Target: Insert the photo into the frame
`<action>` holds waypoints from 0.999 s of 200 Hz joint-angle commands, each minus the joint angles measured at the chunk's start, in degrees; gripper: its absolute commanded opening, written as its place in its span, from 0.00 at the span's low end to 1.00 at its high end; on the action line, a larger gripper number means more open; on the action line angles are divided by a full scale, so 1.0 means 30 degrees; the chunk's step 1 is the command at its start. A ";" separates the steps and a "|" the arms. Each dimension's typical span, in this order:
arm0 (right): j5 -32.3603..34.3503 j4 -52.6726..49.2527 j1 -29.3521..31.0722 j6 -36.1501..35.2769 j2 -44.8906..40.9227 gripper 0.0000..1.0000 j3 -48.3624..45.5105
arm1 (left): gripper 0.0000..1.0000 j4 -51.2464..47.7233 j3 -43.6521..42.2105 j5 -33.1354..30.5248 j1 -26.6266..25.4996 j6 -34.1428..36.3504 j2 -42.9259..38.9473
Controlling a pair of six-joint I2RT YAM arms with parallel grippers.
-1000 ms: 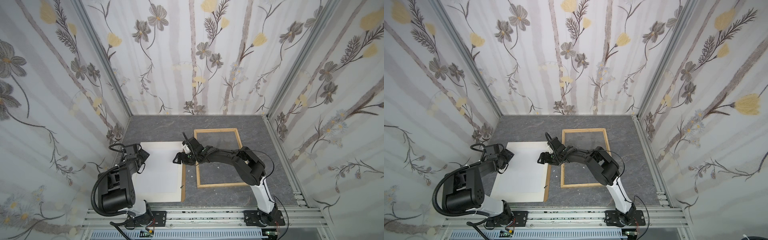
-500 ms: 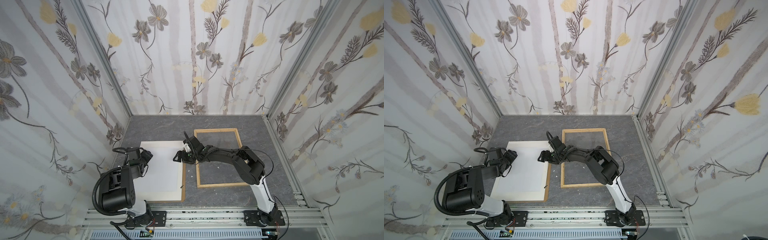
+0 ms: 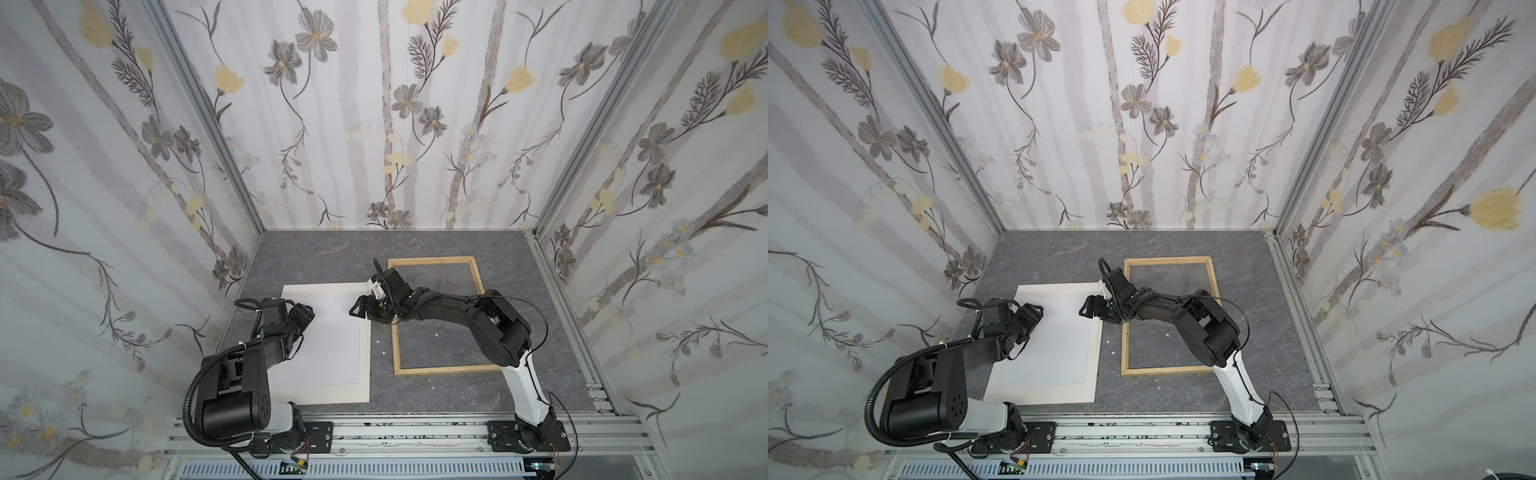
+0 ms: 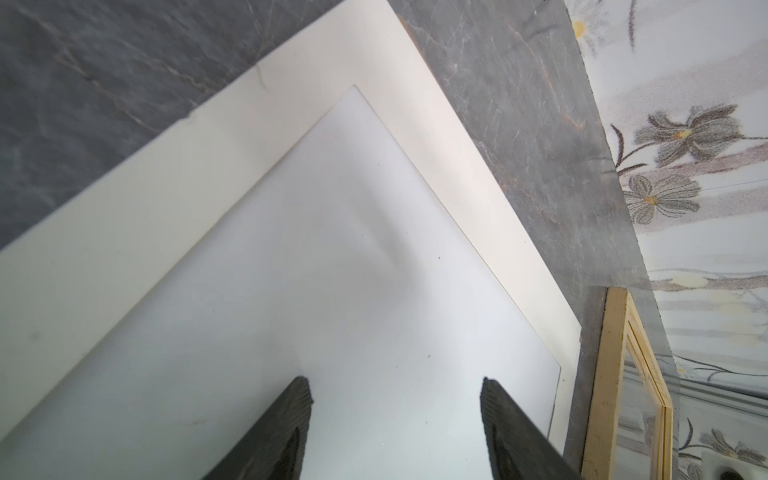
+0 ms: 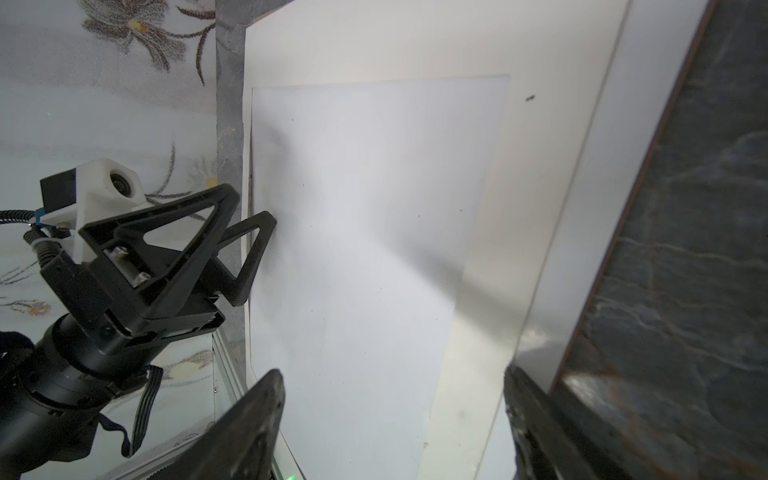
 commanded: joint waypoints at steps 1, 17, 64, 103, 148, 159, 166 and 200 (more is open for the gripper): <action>-0.0149 0.0241 -0.0004 0.0229 0.0049 0.82 -0.0143 | 0.68 -0.2618 0.0664 -0.0945 0.0057 0.0355 -0.0609; -0.0012 0.0174 -0.0001 0.0244 -0.0014 0.82 -0.0255 | 0.69 -0.3559 0.1379 -0.2007 0.0339 0.0786 -0.0988; 0.0243 0.0061 0.0003 0.0301 -0.0049 0.82 -0.0468 | 0.70 -0.4620 0.3187 -0.3361 0.1381 0.1523 -0.0417; 0.0630 -0.0301 0.0006 0.0173 -0.0316 0.82 -0.0412 | 0.70 -0.4414 0.3450 -0.3934 0.1435 0.1711 0.1011; 0.1011 -0.0998 0.0001 -0.0327 -0.0676 0.82 -0.0360 | 0.70 -0.4053 0.3313 -0.4269 0.1473 0.1689 0.1788; 0.0989 -0.1024 0.0014 -0.0312 -0.0631 0.82 -0.0352 | 0.70 -0.3973 0.3320 -0.4233 0.1464 0.1659 0.1908; 0.0939 -0.1027 0.0018 -0.0298 -0.0534 0.82 -0.0323 | 0.70 -0.3893 0.3291 -0.4113 0.1464 0.1615 0.2017; 0.0742 -0.0894 0.0021 -0.0083 -0.0186 0.82 -0.0206 | 0.70 -0.3277 0.2915 -0.3351 0.1477 0.1435 0.2584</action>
